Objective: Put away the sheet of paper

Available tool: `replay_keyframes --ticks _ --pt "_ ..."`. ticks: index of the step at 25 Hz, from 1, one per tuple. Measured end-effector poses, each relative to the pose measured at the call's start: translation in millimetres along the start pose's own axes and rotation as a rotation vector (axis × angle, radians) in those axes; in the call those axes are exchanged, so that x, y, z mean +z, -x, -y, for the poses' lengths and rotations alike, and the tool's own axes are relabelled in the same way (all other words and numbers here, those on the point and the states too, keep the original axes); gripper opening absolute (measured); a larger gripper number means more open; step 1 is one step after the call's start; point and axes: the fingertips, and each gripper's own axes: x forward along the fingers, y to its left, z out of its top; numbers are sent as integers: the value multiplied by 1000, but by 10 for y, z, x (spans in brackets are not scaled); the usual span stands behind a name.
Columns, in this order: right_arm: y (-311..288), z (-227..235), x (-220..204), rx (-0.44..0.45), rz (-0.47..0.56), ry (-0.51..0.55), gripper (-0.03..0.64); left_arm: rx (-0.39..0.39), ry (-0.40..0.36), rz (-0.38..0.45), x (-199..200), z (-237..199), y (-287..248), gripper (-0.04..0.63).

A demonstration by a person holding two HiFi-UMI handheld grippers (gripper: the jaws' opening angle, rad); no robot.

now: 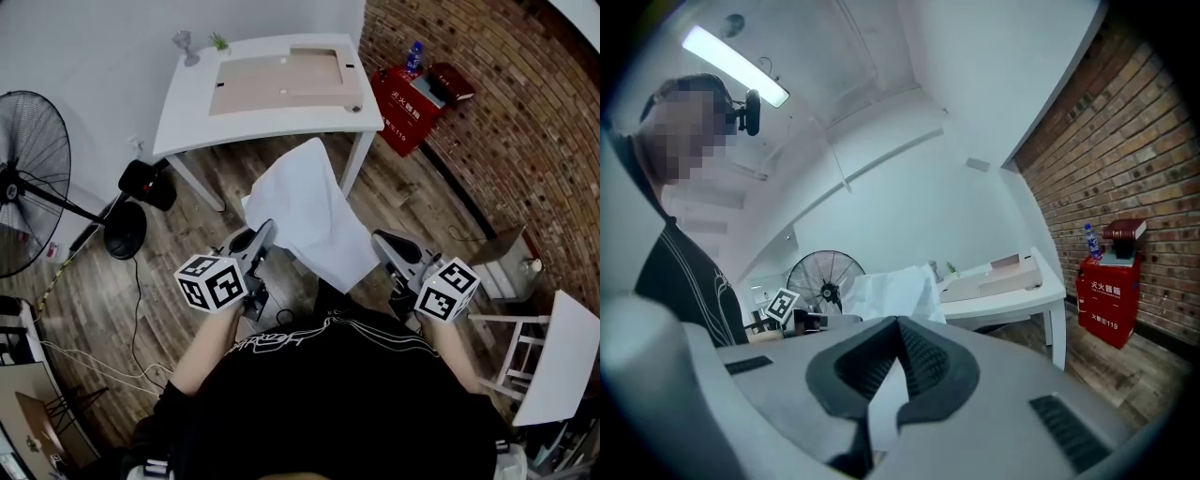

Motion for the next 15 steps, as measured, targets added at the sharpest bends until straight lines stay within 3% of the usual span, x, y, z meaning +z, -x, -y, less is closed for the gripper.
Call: replay_keyframes --ticks 9,15 --pt "-692 898 390 45 -6 -46 2 60 34 3 486 -491 -732 41" --pt "-1227 1538 799 69 -16 -4 2 100 71 14 930 -841 -1351 41"
